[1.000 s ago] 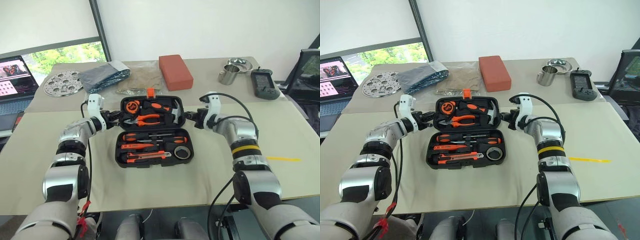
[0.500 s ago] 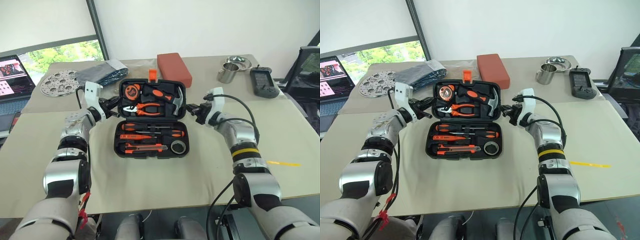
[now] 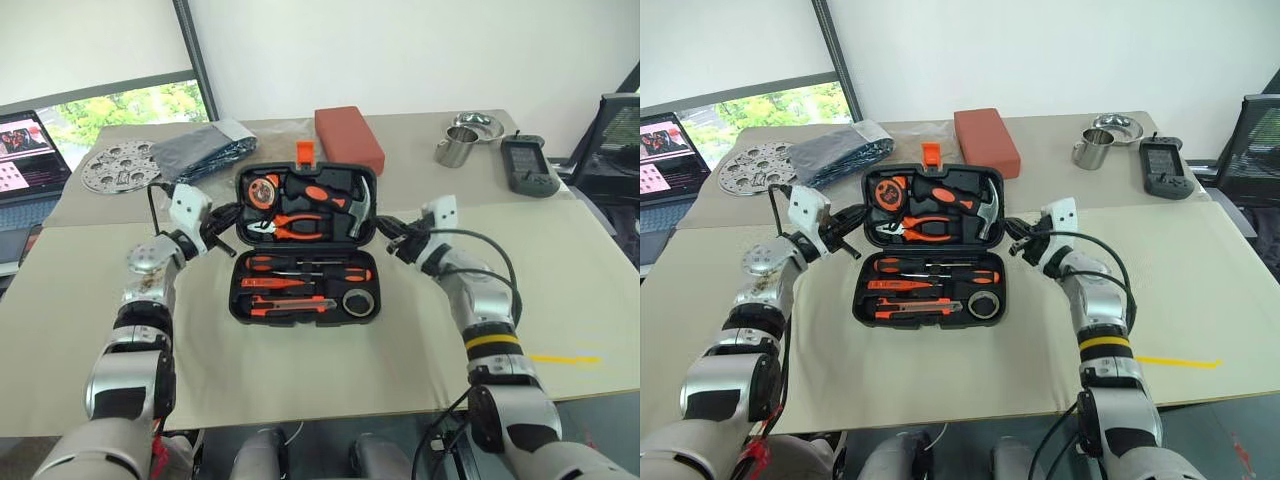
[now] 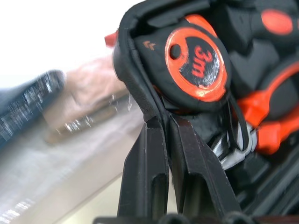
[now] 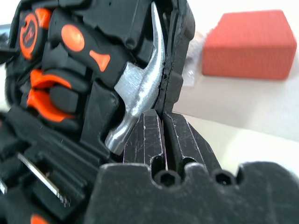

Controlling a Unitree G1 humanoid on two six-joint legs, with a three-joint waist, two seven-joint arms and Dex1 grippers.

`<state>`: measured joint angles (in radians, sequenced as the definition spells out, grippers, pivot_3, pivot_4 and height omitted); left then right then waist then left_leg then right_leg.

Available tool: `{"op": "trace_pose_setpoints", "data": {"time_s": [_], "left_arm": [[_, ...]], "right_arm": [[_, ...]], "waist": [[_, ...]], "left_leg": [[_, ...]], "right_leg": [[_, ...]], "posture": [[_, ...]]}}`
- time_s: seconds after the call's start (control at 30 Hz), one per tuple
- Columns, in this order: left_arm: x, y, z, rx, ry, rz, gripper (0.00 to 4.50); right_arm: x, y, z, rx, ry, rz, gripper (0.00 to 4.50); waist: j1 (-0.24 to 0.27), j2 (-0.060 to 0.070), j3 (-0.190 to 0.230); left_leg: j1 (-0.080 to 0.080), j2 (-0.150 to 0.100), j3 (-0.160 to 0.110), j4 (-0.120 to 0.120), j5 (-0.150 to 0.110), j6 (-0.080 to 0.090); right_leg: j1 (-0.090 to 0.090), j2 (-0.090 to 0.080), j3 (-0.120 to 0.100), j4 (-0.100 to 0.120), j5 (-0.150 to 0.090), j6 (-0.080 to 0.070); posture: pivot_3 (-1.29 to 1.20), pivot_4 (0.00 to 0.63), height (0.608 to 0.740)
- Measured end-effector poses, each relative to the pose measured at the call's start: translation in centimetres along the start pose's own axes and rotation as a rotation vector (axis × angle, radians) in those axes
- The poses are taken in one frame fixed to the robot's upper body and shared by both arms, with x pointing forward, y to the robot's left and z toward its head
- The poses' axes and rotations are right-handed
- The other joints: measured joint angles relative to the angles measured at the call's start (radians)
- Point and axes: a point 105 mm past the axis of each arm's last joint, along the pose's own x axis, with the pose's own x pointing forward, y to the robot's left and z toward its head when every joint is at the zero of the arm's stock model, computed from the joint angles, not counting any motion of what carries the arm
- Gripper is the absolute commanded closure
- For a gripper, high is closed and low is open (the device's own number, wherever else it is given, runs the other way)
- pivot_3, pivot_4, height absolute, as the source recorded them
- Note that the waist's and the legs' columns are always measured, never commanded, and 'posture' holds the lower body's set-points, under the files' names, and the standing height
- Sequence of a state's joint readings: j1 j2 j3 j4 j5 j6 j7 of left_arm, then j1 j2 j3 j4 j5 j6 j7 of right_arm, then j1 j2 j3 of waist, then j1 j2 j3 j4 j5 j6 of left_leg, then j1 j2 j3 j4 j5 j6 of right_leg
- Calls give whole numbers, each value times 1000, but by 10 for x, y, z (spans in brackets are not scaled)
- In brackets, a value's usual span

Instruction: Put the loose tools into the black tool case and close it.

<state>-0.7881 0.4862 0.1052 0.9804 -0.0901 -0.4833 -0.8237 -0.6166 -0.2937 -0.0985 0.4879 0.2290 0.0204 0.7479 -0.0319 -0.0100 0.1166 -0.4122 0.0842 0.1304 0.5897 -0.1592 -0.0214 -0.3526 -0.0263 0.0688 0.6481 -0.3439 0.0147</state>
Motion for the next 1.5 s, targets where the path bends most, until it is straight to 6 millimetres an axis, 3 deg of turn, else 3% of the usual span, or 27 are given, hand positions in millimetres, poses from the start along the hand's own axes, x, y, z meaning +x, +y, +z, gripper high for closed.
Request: {"op": "trace_pose_setpoints", "data": {"time_s": [0.2, 0.37, 0.53, 0.57, 0.7, 0.8, 0.97, 1.0, 1.13, 1.27, 1.33, 1.4, 1.43, 1.5], "left_arm": [[-9, -4, 3, 245, -15, -26, 4456], [-30, -11, 2, 543, -19, -103, 4456], [-54, -26, -16, 847, 41, -284, 4456], [-61, -29, -17, 965, 39, -357, 4486], [-75, -38, -30, 1209, 28, -547, 3147], [-89, -44, -45, 1282, 24, -631, 2089], [-93, -37, -41, 1353, -38, -611, 360], [-95, -35, -42, 1339, -30, -588, 97], [-105, -15, -53, 1145, 151, -424, 97], [-99, 0, -64, 737, 315, -196, 97], [-92, 8, -71, 445, 382, -130, 97], [-94, 11, -76, 253, 405, -106, 0], [-99, 10, -81, 42, 414, -112, 0], [-101, 2, -82, -139, 406, -171, 0]], "right_arm": [[-17, 8, -2, -143, -40, 61, 4500], [-37, 22, -3, -483, -54, 194, 4500], [-56, 34, -23, -730, -31, 326, 4500], [-62, 36, -25, -813, -32, 366, 4201], [-79, 45, -30, -1023, -47, 499, 3079], [-91, 41, -28, -1113, -75, 510, 2059], [-106, 30, -34, -1130, -33, 475, 1971], [-108, 30, -37, -1100, -27, 457, 1971], [-108, 26, -39, -796, 31, 293, 1971], [-113, 37, -35, -316, 130, 279, 1971], [-121, 49, -27, -86, 196, 326, 1971], [-126, 58, -24, 10, 230, 365, 2478], [-132, 69, -22, 96, 269, 402, 2640], [-135, 80, -22, 168, 309, 436, 3330]], "waist": [[2, 0, 0], [9, 0, 0], [13, 0, 0], [14, 0, 0], [17, 0, 1], [17, -3, 2], [18, -6, 3], [17, -7, 3], [2, -8, 4], [4, -6, 4], [11, -4, 2], [14, -4, 2], [14, -4, 1], [12, -3, -2]], "left_leg": [[4, 1, 2, 0, -2, 4], [8, 1, 5, 1, -5, 9], [9, 1, 9, 1, -7, 12], [9, 1, 9, 1, -8, 13], [29, -2, 14, -1, -13, 21], [31, -4, 18, 0, -15, 24], [37, -3, 24, -1, -15, 23], [43, -1, 30, -1, -14, 22], [49, 1, 29, -7, -15, 19], [43, 1, 20, -6, -15, 17], [40, 1, 17, -2, -15, 17], [37, 1, 15, -1, -15, 17], [33, 0, 13, 0, -15, 17], [26, 0, 11, 2, -15, 17]], "right_leg": [[1, 0, 1, 1, 0, 0], [3, -1, 3, 1, 0, 0], [2, -3, 4, 0, 0, 0], [3, -3, 5, 0, 0, 0], [20, -15, 7, -2, -2, -2], [22, -20, 6, -3, -2, -1], [27, -21, 5, -4, -2, -2], [32, -20, 5, -4, -4, -3], [34, -20, 6, -1, -6, -6], [30, -20, -1, 2, -6, -7], [29, -18, -4, 3, -6, -7], [27, -17, -6, 4, -6, -8], [25, -16, -6, 5, -7, -8], [18, -15, -6, 7, -7, -8]], "posture": [[0, 150, 740], [0, 150, 740], [0, 150, 740], [0, 150, 740], [0, 150, 740], [0, 150, 740], [0, 150, 740], [0, 150, 740], [0, 150, 740], [0, 150, 740], [0, 150, 740], [0, 150, 740], [0, 150, 740], [0, 150, 740]]}}
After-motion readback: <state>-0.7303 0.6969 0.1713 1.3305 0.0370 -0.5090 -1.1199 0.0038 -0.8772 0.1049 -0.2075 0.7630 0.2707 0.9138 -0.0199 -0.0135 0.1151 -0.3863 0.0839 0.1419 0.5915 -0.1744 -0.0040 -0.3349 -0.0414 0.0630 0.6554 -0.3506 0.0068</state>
